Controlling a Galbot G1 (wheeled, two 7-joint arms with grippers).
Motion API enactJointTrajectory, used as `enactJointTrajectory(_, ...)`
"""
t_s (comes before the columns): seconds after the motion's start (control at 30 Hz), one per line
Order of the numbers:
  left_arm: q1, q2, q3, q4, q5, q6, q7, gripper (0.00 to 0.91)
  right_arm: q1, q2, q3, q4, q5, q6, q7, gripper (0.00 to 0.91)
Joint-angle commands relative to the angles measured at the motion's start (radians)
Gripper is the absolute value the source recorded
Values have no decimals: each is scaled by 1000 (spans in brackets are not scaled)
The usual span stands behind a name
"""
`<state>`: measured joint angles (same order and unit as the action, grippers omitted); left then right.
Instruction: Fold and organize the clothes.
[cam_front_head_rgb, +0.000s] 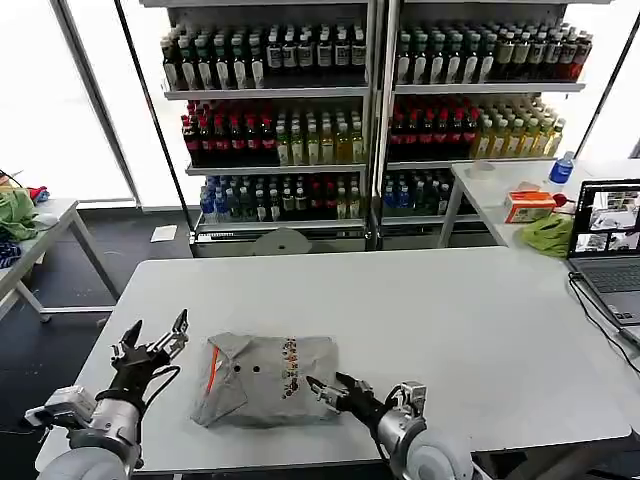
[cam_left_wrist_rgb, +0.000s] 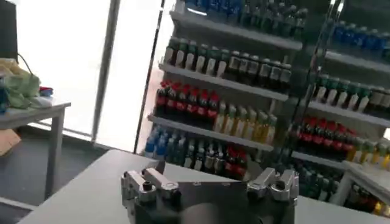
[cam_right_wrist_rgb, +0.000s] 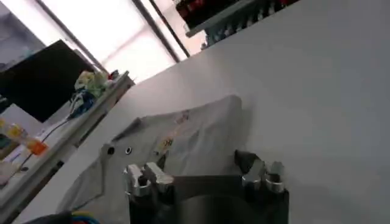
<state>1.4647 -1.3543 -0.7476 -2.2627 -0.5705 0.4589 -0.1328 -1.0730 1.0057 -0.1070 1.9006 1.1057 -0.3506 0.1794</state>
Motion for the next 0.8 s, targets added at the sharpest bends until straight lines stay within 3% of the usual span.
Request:
enactJointTrajectory(0.03, 21, 2, -66, -38, -53, 13, -11, 907, -6, 69, -33, -28, 34, -3, 11, 0)
enactJointTrajectory(0.27, 26, -2, -70, -34, -51, 9, -11, 907, -24, 92, 4, -21, 2, 38, -15, 0)
enactJointTrajectory(0.43, 17, -15, -82, -21, -59, 13, -12, 907, -66, 99, 84, 10, -119, -11, -18, 0)
enactJointTrajectory(0.57, 9, -22, -95, -20, -83, 13, -11, 907, -86, 46, 162, 47, -134, -50, -19, 0)
enactJointTrajectory(0.8, 13, -26, -90, -27, -92, 13, -10, 907, -87, -67, 254, 41, -185, -115, -73, 0)
